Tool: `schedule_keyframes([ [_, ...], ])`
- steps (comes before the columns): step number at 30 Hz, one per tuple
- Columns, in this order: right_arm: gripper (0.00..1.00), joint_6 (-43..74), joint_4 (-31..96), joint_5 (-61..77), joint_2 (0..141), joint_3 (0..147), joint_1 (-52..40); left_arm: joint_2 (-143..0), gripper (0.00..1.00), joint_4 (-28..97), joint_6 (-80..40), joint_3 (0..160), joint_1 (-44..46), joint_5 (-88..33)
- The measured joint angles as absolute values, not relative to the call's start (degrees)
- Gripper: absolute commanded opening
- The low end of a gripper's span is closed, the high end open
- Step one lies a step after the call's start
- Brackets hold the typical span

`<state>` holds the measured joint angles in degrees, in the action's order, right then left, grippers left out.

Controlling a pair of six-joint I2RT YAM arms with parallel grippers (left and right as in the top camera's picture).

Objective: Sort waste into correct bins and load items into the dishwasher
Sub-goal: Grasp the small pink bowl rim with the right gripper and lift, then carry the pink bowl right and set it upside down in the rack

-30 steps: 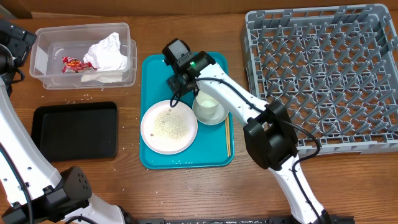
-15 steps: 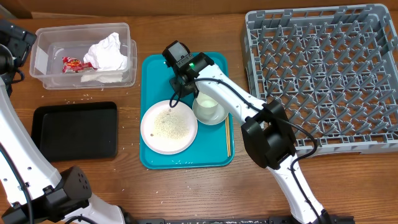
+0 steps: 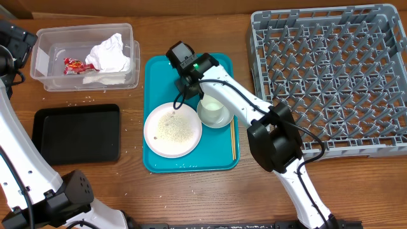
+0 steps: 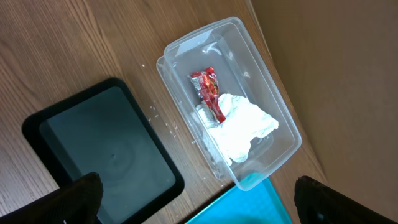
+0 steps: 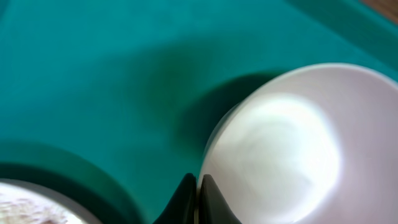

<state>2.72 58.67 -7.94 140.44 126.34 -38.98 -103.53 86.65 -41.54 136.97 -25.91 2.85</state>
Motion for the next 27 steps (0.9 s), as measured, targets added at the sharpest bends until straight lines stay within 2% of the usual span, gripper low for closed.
schedule_keyframes([
  [9, 0.04, 2.79, 61.78, -7.9, 140.44, 138.41, -38.85, -103.53, 1.0, 86.65, -41.54, 136.97, -25.91, 2.87],
  [15, 0.04, 5.54, 68.49, -7.81, 140.44, 150.23, -36.49, -103.53, 1.0, 86.63, -41.54, 136.97, -25.91, 2.87],
  [21, 0.04, 12.1, 79.96, -2.92, 139.24, 165.36, -23.51, -103.53, 1.0, 86.65, -41.54, 136.97, -25.91, 2.85],
  [27, 0.04, 16.27, 89.49, 11.0, 138.21, 167.19, -5.56, -103.53, 1.0, 86.65, -41.54, 136.97, -25.91, 2.85],
])
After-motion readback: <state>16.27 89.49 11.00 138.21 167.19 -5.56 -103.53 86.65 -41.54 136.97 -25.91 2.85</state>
